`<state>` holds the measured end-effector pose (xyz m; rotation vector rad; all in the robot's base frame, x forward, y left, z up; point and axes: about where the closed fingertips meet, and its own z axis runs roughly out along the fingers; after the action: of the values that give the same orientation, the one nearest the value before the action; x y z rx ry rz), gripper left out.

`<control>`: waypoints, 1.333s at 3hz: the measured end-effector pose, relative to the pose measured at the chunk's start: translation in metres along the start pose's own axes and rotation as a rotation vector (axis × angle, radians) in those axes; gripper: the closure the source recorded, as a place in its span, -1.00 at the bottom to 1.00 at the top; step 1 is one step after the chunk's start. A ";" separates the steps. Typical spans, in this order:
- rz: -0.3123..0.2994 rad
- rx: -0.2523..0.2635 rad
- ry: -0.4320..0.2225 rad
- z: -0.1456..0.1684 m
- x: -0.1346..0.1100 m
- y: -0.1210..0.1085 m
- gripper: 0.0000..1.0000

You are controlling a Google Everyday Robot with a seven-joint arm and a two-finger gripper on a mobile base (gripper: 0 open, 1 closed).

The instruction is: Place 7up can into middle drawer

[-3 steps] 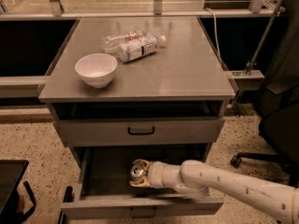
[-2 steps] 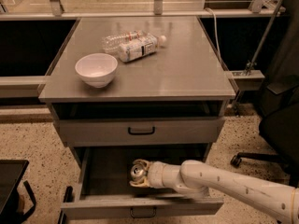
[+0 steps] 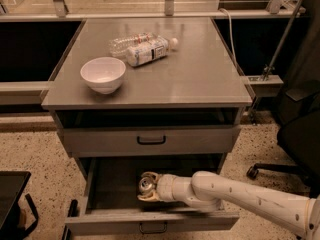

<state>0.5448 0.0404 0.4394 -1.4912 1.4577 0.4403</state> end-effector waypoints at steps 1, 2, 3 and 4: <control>0.000 0.000 0.000 0.000 0.000 0.000 0.64; 0.000 0.000 0.000 0.000 0.000 0.000 0.17; 0.000 0.000 0.000 0.000 0.000 0.000 -0.30; 0.000 0.000 0.000 0.000 0.000 0.000 -0.76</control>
Offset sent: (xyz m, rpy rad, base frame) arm 0.0000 0.0000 0.0000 0.0000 0.0000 0.0000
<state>0.5448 0.0405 0.4394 -1.4913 1.4576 0.4405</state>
